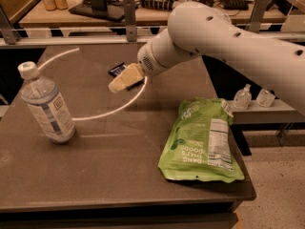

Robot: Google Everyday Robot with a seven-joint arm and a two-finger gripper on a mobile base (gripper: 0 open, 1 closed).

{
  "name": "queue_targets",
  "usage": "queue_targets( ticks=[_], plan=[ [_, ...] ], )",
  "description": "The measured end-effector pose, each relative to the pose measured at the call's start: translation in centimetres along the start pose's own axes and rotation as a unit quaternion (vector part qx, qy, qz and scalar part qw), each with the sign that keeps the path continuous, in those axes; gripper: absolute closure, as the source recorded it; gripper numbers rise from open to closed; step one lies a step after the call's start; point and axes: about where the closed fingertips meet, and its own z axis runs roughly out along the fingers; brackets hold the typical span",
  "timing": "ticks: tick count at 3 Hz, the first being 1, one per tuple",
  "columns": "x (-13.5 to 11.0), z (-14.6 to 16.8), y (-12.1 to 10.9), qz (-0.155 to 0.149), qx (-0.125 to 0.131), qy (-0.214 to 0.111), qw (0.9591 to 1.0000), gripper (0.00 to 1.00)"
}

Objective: Pick rxbar blueberry

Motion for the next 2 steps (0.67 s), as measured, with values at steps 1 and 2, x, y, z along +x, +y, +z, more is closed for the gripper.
queue_targets(
  ticks=[1, 2],
  plan=[
    [-0.7, 3.0, -0.8, 0.004, -0.018, -0.005, 0.9998, 0.00],
    [-0.4, 5.0, -1.7, 0.014, -0.026, -0.002, 0.9995, 0.00]
  ],
)
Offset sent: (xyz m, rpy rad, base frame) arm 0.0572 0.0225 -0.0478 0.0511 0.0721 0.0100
